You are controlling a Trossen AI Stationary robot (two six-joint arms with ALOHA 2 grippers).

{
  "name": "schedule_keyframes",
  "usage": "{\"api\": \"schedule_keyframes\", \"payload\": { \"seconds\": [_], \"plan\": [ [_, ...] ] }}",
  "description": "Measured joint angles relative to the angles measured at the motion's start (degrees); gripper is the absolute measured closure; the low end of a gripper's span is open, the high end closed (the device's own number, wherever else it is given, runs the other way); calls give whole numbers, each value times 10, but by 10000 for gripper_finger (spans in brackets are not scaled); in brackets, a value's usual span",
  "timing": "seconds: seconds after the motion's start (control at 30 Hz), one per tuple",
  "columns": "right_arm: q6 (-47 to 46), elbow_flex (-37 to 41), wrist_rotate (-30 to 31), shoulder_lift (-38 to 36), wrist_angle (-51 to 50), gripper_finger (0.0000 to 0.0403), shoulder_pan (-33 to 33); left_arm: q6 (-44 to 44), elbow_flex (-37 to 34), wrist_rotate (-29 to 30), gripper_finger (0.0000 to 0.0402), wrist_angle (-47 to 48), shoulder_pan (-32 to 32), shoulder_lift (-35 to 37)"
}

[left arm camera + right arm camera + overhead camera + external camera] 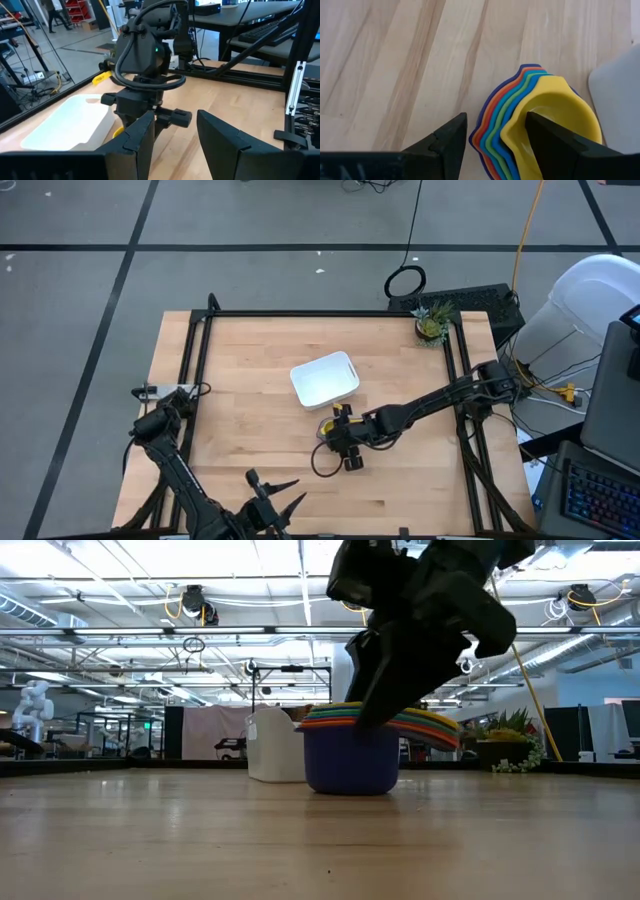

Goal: Nest measuring cups in basket
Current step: Put the stacked measuring cups into the bin

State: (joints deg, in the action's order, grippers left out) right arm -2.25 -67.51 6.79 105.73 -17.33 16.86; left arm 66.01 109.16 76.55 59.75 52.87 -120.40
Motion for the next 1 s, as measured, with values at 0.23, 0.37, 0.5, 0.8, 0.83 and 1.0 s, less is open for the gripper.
{"api": "schedule_keyframes", "payload": {
  "seconds": [0.23, 0.37, 0.5, 0.8, 0.83, 1.0],
  "plan": [
    [14, 1, -8, 1, -16, 207, -5, 6, 0, 0, 250, 0, 4, 0],
    [14, 2, -12, 2, -44, 248, -12, 10, 0, 0, 250, 0, 8, 0],
    [17, 1, -45, 2, -68, 345, -23, 12, 0, 0, 250, 0, 11, 0],
    [19, 3, -45, -11, -128, 388, -33, 0, 0, 0, 250, 9, 31, 0],
    [19, 3, -46, -12, -130, 394, -33, 1, 0, 1, 250, 9, 33, 0],
    [22, 2, -59, -12, -131, 394, -34, 9, 0, 5, 250, 5, 40, 0]
  ]
}}
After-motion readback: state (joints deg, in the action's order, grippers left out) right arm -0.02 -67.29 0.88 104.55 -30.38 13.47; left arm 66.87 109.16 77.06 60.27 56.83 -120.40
